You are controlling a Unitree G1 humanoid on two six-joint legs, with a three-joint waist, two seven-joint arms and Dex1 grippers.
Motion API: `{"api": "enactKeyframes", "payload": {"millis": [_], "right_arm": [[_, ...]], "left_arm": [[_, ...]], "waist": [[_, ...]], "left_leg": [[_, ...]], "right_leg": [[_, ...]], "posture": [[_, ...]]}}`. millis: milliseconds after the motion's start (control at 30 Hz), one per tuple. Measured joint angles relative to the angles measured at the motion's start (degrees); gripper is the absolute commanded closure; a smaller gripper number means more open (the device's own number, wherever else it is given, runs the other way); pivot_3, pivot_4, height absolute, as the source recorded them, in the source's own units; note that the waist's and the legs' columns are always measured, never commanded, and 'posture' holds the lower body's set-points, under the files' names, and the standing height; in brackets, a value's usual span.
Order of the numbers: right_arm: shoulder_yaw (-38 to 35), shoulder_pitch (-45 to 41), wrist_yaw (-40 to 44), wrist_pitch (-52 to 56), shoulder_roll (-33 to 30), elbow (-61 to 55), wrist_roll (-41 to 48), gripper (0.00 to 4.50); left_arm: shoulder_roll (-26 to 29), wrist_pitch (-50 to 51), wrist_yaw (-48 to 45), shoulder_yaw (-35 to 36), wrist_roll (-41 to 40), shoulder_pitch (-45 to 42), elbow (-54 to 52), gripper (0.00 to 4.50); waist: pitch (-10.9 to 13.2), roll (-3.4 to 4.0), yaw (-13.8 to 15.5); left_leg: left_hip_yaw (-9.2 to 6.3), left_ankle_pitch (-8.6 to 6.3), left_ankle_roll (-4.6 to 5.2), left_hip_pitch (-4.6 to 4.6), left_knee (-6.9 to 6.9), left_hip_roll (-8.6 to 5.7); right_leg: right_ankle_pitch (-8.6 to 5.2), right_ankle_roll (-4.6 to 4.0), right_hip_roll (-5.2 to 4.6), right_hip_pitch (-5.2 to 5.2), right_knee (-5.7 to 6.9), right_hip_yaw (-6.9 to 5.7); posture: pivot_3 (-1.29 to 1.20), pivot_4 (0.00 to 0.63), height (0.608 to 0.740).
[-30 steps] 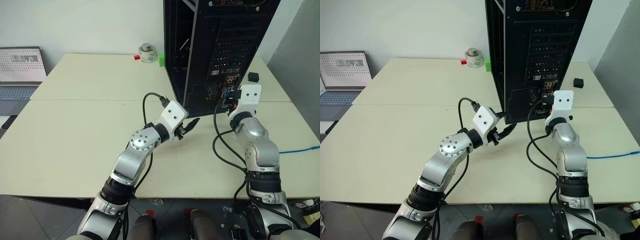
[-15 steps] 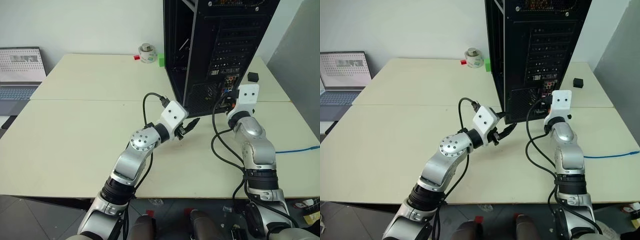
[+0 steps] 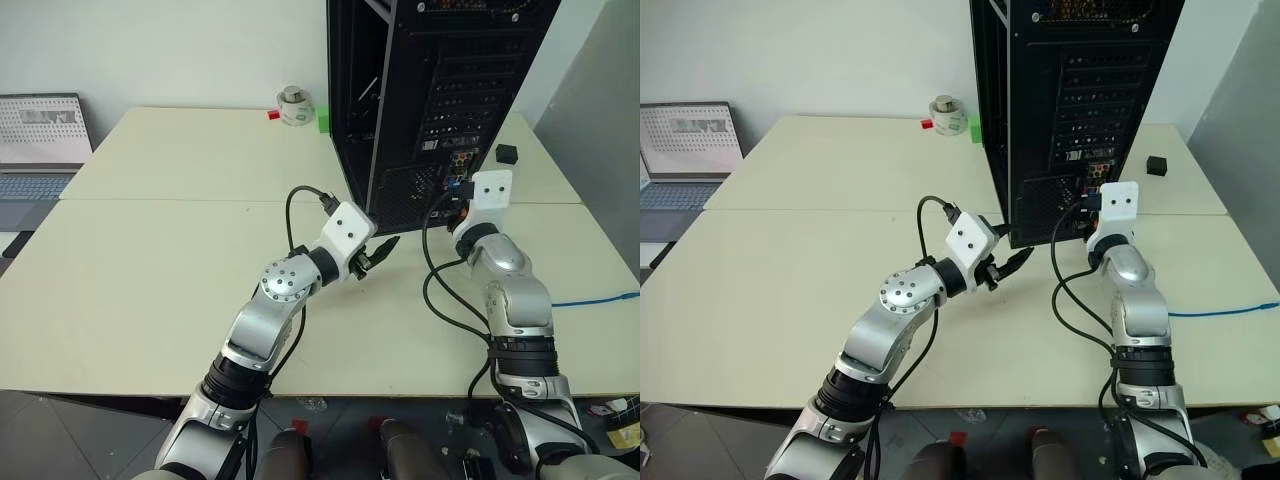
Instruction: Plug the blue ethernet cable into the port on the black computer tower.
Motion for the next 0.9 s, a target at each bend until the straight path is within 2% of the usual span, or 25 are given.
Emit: {"api": "enactKeyframes", "payload": {"millis": [200, 233, 300, 367, 433, 567, 733, 900], "right_arm": [[-0.14, 2.96, 3.74, 3.24, -3.42, -4.72, 1.99, 0.96], [-0.20, 3.92, 5.05, 4.24, -4.66, -6.46, 2.62, 0.82], [-0.53, 5.99, 9.16, 6.64, -8.58, -10.71, 5.04, 0.29], [-1.32, 7.58, 13.61, 8.37, -12.69, -13.71, 7.34, 0.04], [-2.65, 9.34, 19.53, 9.29, -18.72, -15.16, 9.81, 0.04], [-5.23, 10.64, 27.86, 9.31, -25.81, -14.47, 13.47, 0.04], [-9.17, 11.33, 37.60, 9.01, -31.55, -13.09, 19.12, 0.04], [-10.85, 11.18, 42.01, 7.88, -34.77, -9.80, 20.72, 0.04]], "left_arm": [[0.19, 0.37, -0.09, 0.71, -0.45, -0.03, 0.57, 1.80], [0.26, 0.76, -0.17, 1.15, -0.76, -0.08, 0.57, 1.80], [1.28, 2.37, -0.81, 2.09, -1.39, -0.43, 0.68, 1.80], [2.93, 3.13, -2.01, 3.37, -2.07, -1.13, 1.19, 1.80], [6.42, 3.77, -4.79, 3.60, -2.32, -2.42, 1.37, 1.80], [9.03, 4.92, -9.30, 4.74, -4.69, -3.23, 2.52, 1.80], [12.58, 7.20, -13.75, 7.71, -8.13, -4.29, 3.25, 1.80], [15.24, 7.96, -16.81, 9.53, -10.72, -4.28, 3.24, 1.80]], "waist": [[0.00, 0.01, 0.49], [0.00, 0.00, 0.54], [0.02, 0.02, 0.59], [0.02, 0.02, 0.59], [0.02, 0.02, 0.56], [0.03, 0.02, 0.46], [0.03, 0.01, 0.48], [0.04, 0.00, 0.55]], "left_leg": [[-0.04, 0.00, 0.00, -0.04, 0.00, -0.02], [-0.05, 0.00, 0.00, -0.05, 0.00, -0.01], [-0.07, 0.00, 0.00, -0.06, 0.00, -0.04], [-0.07, 0.00, 0.01, -0.06, 0.01, -0.04], [-0.04, -0.01, 0.01, -0.05, 0.00, -0.05], [0.00, -0.01, 0.01, -0.04, 0.00, -0.03], [0.03, -0.01, 0.01, -0.05, 0.00, -0.01], [0.04, -0.01, 0.01, -0.04, 0.01, 0.00]], "right_leg": [[0.00, 0.00, -0.02, 0.00, -0.03, -0.05], [0.00, 0.00, -0.02, 0.00, -0.04, -0.06], [0.00, 0.01, -0.03, 0.00, -0.05, -0.09], [-0.01, 0.01, -0.02, 0.01, -0.07, -0.12], [-0.01, 0.01, -0.01, 0.02, -0.07, -0.12], [-0.01, 0.01, 0.01, 0.02, -0.07, -0.12], [-0.01, 0.01, 0.03, 0.02, -0.08, -0.12], [-0.01, 0.01, 0.02, 0.04, -0.09, -0.13]], "posture": [[0.00, 0.150, 0.740], [0.00, 0.150, 0.740], [0.00, 0.150, 0.740], [0.00, 0.150, 0.740], [0.00, 0.150, 0.740], [0.00, 0.150, 0.740], [0.00, 0.150, 0.740], [0.00, 0.150, 0.740]]}}
